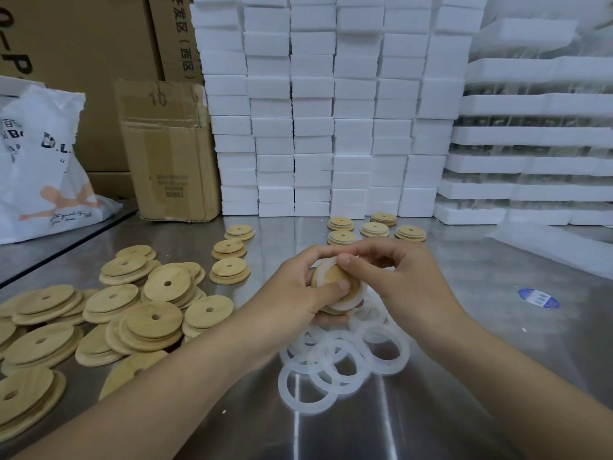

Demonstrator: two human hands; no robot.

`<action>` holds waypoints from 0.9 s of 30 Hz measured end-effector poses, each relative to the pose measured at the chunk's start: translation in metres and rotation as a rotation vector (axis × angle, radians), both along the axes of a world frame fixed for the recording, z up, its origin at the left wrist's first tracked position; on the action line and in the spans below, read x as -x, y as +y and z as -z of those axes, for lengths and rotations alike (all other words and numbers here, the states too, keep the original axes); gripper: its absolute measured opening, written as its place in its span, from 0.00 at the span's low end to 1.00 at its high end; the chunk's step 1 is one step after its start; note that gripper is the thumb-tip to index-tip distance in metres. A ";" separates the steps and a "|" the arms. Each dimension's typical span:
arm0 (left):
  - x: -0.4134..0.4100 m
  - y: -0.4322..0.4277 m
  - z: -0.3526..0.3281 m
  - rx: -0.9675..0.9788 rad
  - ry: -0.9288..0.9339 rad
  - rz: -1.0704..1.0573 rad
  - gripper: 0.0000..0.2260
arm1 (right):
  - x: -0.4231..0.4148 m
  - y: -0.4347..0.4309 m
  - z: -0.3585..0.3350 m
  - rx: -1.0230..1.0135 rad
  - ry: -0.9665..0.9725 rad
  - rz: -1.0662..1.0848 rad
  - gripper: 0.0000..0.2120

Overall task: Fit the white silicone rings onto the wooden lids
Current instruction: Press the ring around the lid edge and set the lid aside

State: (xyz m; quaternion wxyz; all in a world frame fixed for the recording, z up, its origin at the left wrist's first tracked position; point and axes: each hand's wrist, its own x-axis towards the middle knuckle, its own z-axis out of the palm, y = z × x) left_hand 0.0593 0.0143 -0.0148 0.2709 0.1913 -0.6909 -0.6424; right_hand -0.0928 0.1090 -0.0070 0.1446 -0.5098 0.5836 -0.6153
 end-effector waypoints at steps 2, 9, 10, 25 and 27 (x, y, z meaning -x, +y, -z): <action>0.000 -0.001 0.000 0.016 -0.016 -0.005 0.14 | 0.001 -0.001 0.000 0.007 -0.015 -0.010 0.04; 0.000 -0.005 0.003 0.063 -0.017 -0.018 0.14 | 0.003 0.000 0.000 0.013 -0.043 -0.067 0.05; 0.000 -0.005 0.003 0.073 -0.018 -0.017 0.14 | 0.003 0.000 0.000 0.010 -0.045 -0.068 0.05; 0.000 -0.006 0.002 0.053 0.007 -0.081 0.10 | 0.011 0.000 -0.004 -0.053 0.108 -0.012 0.05; 0.000 -0.008 0.001 0.018 0.020 -0.077 0.11 | 0.013 0.000 -0.005 -0.055 0.096 -0.010 0.03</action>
